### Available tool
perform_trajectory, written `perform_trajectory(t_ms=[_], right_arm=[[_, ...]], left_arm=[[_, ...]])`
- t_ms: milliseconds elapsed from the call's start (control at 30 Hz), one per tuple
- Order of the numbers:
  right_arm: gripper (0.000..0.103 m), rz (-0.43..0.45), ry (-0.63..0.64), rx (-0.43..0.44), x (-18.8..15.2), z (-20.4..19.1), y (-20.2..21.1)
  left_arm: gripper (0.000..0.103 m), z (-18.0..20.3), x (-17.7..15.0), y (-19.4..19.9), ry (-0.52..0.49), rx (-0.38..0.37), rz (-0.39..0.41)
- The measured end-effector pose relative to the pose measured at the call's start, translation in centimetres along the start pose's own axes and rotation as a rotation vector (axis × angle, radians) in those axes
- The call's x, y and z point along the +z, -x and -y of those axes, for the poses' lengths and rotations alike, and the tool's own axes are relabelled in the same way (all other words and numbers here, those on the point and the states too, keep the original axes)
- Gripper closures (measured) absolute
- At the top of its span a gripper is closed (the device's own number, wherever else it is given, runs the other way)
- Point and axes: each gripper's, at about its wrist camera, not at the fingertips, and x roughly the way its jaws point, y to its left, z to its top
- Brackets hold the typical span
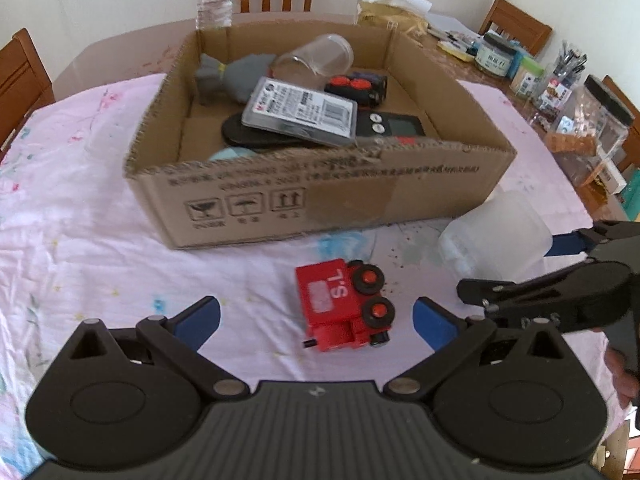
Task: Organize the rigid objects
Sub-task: 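Grasp the red train with the left tool while the right tool grasps the white plastic box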
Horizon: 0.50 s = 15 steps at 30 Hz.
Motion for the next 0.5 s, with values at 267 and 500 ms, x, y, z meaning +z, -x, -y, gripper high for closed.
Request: perform_trajectory(t_ms=[267, 500], right_arm=[[0.0, 0.024, 0.07, 0.038, -0.3, 0.4, 0.1], [0.0, 0.034, 0.087, 0.048, -0.3, 0.5, 0.0]], left_arm=[[0.001, 0.6, -0.5, -1.9, -0.017, 0.096, -0.026], [0.002, -0.9, -1.1, -1.7, -0.042, 0.095, -0.019]])
